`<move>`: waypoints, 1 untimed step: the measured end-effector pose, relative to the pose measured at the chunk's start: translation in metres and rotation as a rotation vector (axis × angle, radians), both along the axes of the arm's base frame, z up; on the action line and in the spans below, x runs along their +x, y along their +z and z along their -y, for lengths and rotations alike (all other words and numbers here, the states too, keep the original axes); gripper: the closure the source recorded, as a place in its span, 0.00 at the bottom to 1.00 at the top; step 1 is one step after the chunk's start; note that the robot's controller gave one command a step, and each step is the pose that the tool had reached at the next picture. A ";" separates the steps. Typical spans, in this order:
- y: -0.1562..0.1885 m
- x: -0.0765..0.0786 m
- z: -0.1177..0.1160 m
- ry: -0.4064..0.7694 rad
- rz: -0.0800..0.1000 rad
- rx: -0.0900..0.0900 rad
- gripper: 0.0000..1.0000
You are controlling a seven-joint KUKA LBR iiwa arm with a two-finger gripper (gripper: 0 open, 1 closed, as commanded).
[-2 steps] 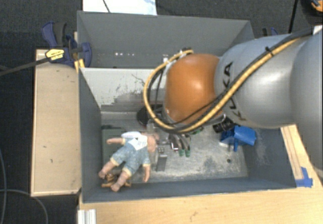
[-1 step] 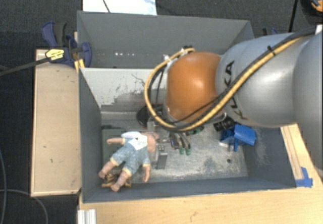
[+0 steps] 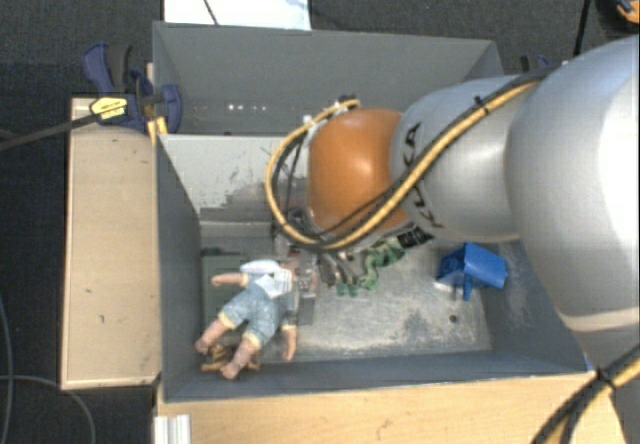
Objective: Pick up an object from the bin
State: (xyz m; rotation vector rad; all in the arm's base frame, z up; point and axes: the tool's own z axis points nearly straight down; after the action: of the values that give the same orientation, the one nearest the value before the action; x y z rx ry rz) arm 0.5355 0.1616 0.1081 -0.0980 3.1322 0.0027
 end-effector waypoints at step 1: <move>-0.022 0.009 -0.001 -0.001 -0.011 -0.002 0.00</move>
Offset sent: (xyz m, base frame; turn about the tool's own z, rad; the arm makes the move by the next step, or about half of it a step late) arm -0.0009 -0.0034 0.0094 0.1100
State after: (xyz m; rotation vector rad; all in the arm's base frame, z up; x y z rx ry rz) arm 0.5445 0.1623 0.0861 -0.0971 3.1435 0.0009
